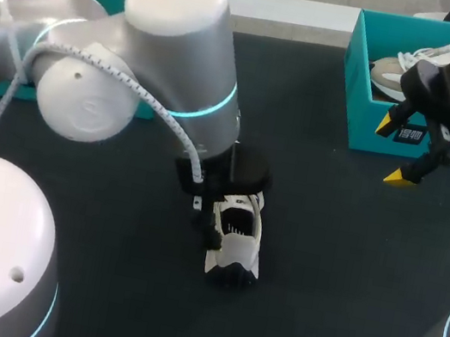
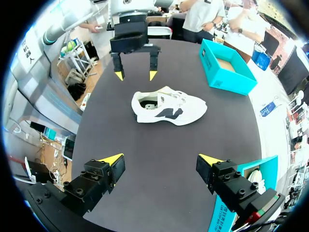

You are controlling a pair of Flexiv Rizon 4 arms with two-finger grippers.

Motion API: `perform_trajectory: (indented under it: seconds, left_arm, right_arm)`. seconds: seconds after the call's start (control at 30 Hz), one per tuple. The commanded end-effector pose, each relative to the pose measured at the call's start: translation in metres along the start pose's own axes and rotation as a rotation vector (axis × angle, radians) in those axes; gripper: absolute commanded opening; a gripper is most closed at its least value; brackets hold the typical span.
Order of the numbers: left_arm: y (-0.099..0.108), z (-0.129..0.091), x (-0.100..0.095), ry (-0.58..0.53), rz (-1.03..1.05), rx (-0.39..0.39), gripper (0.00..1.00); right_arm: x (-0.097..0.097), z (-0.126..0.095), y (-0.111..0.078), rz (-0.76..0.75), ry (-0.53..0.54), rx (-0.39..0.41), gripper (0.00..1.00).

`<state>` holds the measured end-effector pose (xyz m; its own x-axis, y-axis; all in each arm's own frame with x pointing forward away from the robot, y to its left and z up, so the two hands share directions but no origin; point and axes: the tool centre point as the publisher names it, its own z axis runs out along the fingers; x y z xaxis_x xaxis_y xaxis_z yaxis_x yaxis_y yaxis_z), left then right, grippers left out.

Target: Take the shoe out of the shoebox, open the shoe tongue, remove and reinsert the insole, then place the shoe into the shoebox

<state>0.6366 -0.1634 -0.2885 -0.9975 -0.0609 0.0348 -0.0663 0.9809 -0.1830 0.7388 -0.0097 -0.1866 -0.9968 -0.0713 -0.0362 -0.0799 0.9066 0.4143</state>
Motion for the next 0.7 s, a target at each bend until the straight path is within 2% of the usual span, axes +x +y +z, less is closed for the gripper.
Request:
perform_trajectory:
  seconds: [0.03, 0.2, 0.5, 0.7]
  left_arm:
    - [-0.016, 0.027, 0.007, 0.001, 0.01, -0.024, 1.0]
    - [-0.025, 0.047, 0.014, 0.002, 0.048, -0.038, 1.0]
    - [-0.033, 0.078, 0.003, 0.012, 0.048, -0.05, 1.0]
    - [-0.026, 0.092, 0.004, 0.029, 0.067, -0.067, 1.0]
  right_arm:
    - [-0.001, 0.001, 0.0, 0.001, 0.001, 0.003, 1.0]
    - [-0.001, 0.001, 0.0, 0.001, 0.001, 0.003, 1.0]
    - [-0.001, 0.001, 0.0, 0.001, 0.001, 0.003, 1.0]
    - [-0.001, 0.001, 0.0, 0.001, 0.001, 0.003, 1.0]
